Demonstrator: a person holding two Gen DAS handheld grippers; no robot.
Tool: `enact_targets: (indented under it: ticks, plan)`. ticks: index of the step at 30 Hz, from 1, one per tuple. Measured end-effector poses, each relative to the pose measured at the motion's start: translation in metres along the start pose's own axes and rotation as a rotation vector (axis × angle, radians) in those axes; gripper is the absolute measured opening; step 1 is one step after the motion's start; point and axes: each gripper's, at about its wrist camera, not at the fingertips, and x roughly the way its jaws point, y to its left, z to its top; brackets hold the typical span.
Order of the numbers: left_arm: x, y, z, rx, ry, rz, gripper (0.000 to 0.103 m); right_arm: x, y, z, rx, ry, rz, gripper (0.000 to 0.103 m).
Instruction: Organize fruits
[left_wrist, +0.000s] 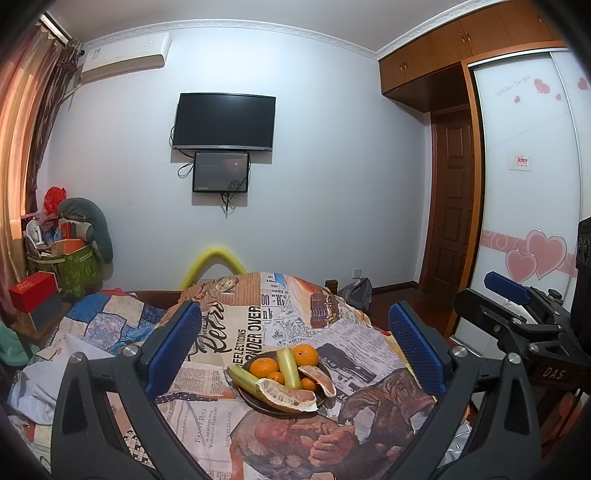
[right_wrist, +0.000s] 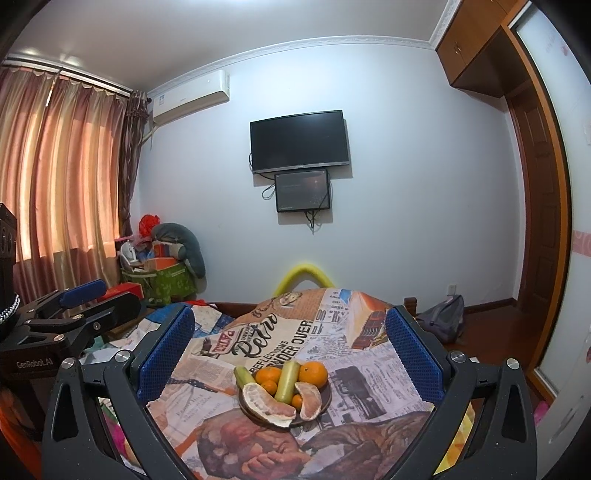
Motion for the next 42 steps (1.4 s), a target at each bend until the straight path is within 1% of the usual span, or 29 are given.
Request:
enact_targets:
  ticks: [42]
  plan:
    - [0.0053, 0.0014, -0.0022, -0.017, 0.021, -0.028, 0.103, 0.0013, -0.0022, 0.0008, -0.009, 0.01, -0.007, 0.103]
